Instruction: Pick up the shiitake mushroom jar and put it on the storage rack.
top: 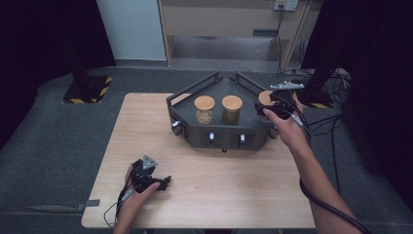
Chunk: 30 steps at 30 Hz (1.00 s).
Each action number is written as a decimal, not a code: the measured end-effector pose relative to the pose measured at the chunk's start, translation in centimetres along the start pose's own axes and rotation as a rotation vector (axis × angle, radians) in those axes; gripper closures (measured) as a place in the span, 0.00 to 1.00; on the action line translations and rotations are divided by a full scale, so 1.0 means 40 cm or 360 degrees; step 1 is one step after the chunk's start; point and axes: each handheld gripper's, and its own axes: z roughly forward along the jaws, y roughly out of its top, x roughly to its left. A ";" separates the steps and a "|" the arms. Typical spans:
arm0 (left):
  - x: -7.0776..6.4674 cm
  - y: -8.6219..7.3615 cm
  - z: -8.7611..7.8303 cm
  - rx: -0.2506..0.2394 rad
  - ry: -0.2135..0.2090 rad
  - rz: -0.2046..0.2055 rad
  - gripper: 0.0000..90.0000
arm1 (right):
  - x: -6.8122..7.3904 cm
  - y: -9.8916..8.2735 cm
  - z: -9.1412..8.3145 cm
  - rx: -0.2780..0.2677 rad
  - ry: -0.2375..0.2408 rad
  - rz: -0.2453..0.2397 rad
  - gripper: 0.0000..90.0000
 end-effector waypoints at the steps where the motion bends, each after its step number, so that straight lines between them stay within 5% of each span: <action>1: 0.000 0.000 0.000 0.0000 0.0000 0.0000 0.00 | 0.000 0.002 0.003 0.0004 -0.0002 0.0003 0.29; 30: -0.001 0.000 0.000 0.0000 0.0002 0.0000 0.00 | 0.012 0.011 0.075 0.0053 0.0006 0.0036 0.29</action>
